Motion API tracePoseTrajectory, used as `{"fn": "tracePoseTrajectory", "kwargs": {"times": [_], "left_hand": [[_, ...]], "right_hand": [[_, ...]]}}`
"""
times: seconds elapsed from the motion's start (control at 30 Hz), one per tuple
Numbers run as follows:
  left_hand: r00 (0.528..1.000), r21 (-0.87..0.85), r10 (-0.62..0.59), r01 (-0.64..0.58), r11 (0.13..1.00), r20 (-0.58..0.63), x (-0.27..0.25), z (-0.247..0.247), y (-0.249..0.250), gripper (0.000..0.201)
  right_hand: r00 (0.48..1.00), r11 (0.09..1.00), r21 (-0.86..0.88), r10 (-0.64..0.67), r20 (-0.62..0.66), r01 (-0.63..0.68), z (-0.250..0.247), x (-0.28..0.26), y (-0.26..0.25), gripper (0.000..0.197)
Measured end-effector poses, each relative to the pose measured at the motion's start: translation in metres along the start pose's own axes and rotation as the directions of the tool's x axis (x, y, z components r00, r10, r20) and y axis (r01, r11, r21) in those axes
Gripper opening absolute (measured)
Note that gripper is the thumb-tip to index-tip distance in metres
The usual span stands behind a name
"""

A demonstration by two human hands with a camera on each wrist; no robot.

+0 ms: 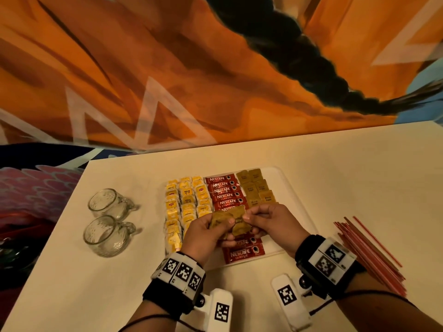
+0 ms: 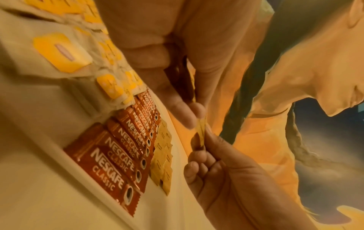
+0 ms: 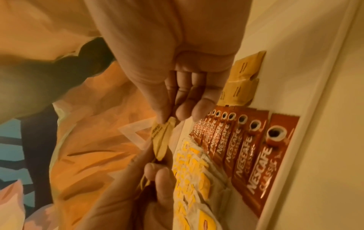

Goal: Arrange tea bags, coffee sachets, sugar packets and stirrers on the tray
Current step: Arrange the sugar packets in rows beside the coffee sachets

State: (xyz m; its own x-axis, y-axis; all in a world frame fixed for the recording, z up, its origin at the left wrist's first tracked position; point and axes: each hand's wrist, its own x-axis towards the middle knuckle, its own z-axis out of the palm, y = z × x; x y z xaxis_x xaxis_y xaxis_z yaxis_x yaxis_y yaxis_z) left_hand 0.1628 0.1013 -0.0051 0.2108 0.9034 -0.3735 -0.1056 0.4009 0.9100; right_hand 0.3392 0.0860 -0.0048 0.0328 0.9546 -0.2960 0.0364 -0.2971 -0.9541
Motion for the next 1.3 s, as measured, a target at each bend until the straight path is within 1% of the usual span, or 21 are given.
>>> {"fn": "tracePoseTrajectory", "kwargs": {"times": [0.13, 0.23, 0.3, 0.33, 0.37, 0.4, 0.43, 0.47, 0.5, 0.57, 0.63, 0.7, 0.77, 0.8, 0.87, 0.93, 1.07, 1.13, 1.17, 1.23, 1.3], "left_hand": [[1.000, 0.043, 0.012, -0.012, 0.999, 0.010, 0.003, -0.018, 0.000, 0.013], [1.000, 0.053, 0.005, -0.006, 0.999, 0.028, 0.005, -0.025, 0.000, 0.012], [0.999, 0.051, -0.003, 0.001, 0.999, 0.054, 0.003, -0.027, 0.001, 0.008], [0.999, 0.051, 0.007, -0.009, 0.999, 0.052, 0.003, -0.028, 0.002, 0.005], [0.999, 0.070, 0.029, -0.031, 0.997, 0.039, 0.003, -0.029, 0.003, 0.003], [0.998, 0.117, 0.063, -0.066, 0.991, 0.026, 0.003, -0.030, 0.004, 0.003], [0.994, 0.185, 0.108, -0.111, 0.977, 0.025, 0.004, -0.031, 0.004, 0.005], [0.988, 0.253, 0.148, -0.154, 0.955, 0.046, 0.004, -0.031, 0.005, 0.008], [0.982, 0.315, 0.172, -0.189, 0.930, 0.083, 0.005, -0.030, 0.006, 0.014], [0.972, 0.411, 0.161, -0.219, 0.885, 0.170, 0.004, -0.025, 0.006, 0.026], [0.969, 0.467, 0.126, -0.214, 0.858, 0.213, 0.002, -0.015, 0.004, 0.031], [0.970, 0.491, 0.133, -0.218, 0.843, 0.204, 0.000, -0.006, 0.000, 0.021], [0.977, 0.503, 0.159, -0.209, 0.839, 0.141, -0.004, 0.004, -0.004, 0.013], [0.982, 0.481, 0.166, -0.191, 0.855, 0.094, -0.006, 0.010, -0.006, 0.014], [0.990, 0.358, 0.140, -0.131, 0.925, -0.002, -0.007, 0.020, -0.009, 0.013], [0.993, 0.242, 0.099, -0.082, 0.967, -0.058, -0.010, 0.032, -0.010, 0.011], [0.993, 0.168, 0.089, -0.074, 0.983, -0.081, -0.014, 0.053, -0.010, 0.009], [0.990, 0.120, 0.078, -0.064, 0.991, -0.120, -0.014, 0.056, -0.010, 0.011], [0.987, 0.085, 0.063, -0.050, 0.995, -0.149, -0.014, 0.056, -0.009, 0.015], [0.981, -0.004, 0.014, -0.015, 1.000, -0.193, -0.014, 0.051, -0.007, 0.020], [0.974, -0.026, -0.007, 0.002, 1.000, -0.226, -0.014, 0.042, -0.006, 0.025]], "right_hand": [[1.000, 1.000, 0.011, 0.015, 0.011, -0.016, 0.017, -0.004, -0.002, 0.017], [1.000, 1.000, 0.004, 0.021, 0.018, -0.021, 0.025, -0.009, -0.002, 0.013], [1.000, 0.999, 0.036, 0.012, -0.005, -0.012, 0.024, -0.011, -0.002, 0.013], [1.000, 1.000, 0.022, 0.002, 0.000, -0.002, 0.022, -0.012, -0.005, 0.013], [1.000, 0.999, -0.050, -0.019, 0.014, 0.019, 0.018, -0.013, -0.007, 0.012], [0.998, 0.979, -0.195, -0.049, 0.033, 0.055, 0.013, -0.014, -0.009, 0.010], [0.994, 0.922, -0.372, -0.088, 0.063, 0.106, 0.008, -0.015, -0.011, 0.009], [0.987, 0.841, -0.518, -0.117, 0.111, 0.158, 0.003, -0.015, -0.012, 0.010], [0.977, 0.777, -0.595, -0.129, 0.167, 0.204, -0.002, -0.016, -0.014, 0.014], [0.956, 0.749, -0.606, -0.126, 0.267, 0.268, -0.010, -0.017, -0.018, 0.022], [0.945, 0.727, -0.621, -0.120, 0.304, 0.292, -0.016, -0.019, -0.023, 0.027], [0.952, 0.730, -0.621, -0.141, 0.271, 0.285, -0.020, -0.019, -0.026, 0.029], [0.962, 0.818, -0.510, -0.190, 0.195, 0.265, -0.024, -0.020, -0.028, 0.031], [0.969, 0.876, -0.417, -0.197, 0.149, 0.242, -0.027, -0.021, -0.027, 0.032], [0.987, 0.957, -0.245, -0.140, 0.079, 0.156, -0.033, -0.021, -0.026, 0.030], [0.996, 0.983, -0.166, -0.076, 0.049, 0.083, -0.040, -0.020, -0.023, 0.021], [0.998, 0.995, -0.073, -0.066, -0.009, 0.065, -0.050, -0.013, -0.019, 0.009], [0.998, 0.994, -0.095, -0.052, -0.031, 0.049, -0.059, -0.006, -0.013, 0.007], [0.999, 0.989, -0.147, -0.038, -0.037, 0.032, -0.064, -0.002, -0.007, 0.007], [0.999, 0.948, -0.318, 0.009, -0.036, -0.020, -0.072, 0.007, 0.009, 0.007], [0.997, 0.897, -0.436, 0.067, -0.031, -0.074, -0.077, 0.014, 0.025, 0.009]]}}
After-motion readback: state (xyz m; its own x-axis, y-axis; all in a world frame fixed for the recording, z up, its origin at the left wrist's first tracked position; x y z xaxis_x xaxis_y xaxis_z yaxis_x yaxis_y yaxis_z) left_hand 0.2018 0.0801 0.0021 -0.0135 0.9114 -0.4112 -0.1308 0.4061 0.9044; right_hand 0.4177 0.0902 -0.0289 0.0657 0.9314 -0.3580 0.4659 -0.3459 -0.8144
